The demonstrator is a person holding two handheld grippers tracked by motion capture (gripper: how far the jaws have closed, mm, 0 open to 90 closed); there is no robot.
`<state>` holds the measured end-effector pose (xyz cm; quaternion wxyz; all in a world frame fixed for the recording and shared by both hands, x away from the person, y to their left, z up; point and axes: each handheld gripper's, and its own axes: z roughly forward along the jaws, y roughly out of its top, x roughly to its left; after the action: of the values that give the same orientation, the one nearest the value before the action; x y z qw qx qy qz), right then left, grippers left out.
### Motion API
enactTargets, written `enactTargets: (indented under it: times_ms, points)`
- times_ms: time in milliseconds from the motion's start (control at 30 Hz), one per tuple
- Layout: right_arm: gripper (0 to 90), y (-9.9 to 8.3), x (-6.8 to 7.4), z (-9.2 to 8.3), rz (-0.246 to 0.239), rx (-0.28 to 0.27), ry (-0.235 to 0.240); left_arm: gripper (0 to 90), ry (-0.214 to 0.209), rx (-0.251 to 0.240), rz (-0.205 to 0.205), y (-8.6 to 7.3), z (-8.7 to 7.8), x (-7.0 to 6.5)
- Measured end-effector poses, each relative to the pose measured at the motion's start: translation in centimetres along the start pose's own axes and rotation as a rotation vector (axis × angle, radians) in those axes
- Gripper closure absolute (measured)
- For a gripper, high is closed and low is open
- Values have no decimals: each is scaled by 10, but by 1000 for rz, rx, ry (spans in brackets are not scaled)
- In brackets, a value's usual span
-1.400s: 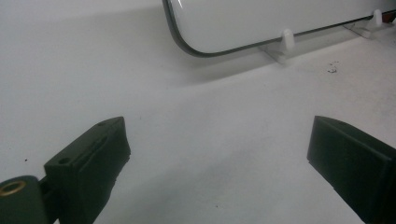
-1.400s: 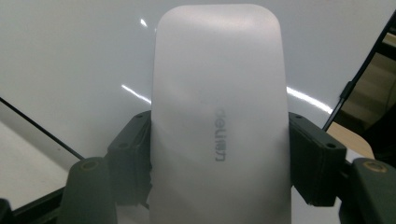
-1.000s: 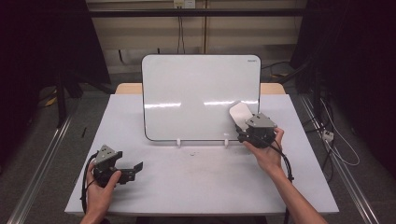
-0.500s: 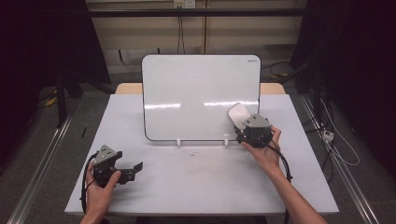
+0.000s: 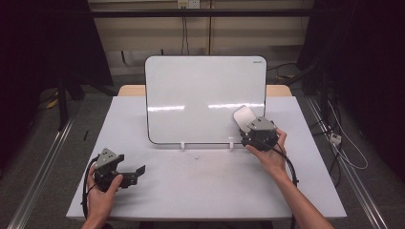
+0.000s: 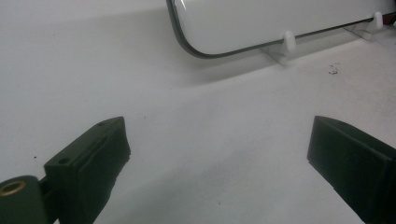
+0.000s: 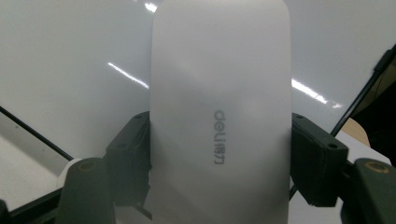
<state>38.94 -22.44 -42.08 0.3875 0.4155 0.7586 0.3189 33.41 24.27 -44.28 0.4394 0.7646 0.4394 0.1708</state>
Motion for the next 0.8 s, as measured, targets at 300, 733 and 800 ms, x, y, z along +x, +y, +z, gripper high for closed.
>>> enactTargets:
  times_ms: [300,733,800]
  points:
    - [263,0,-5,0,40,-6,35,52,4,-3,-8,-1,1,0]
    - [63,0,-11,1,106,-21,91,53,9,6,-16,-2,1,1]
    - [64,0,-11,0,127,-21,107,52,10,0,-14,-2,1,1]
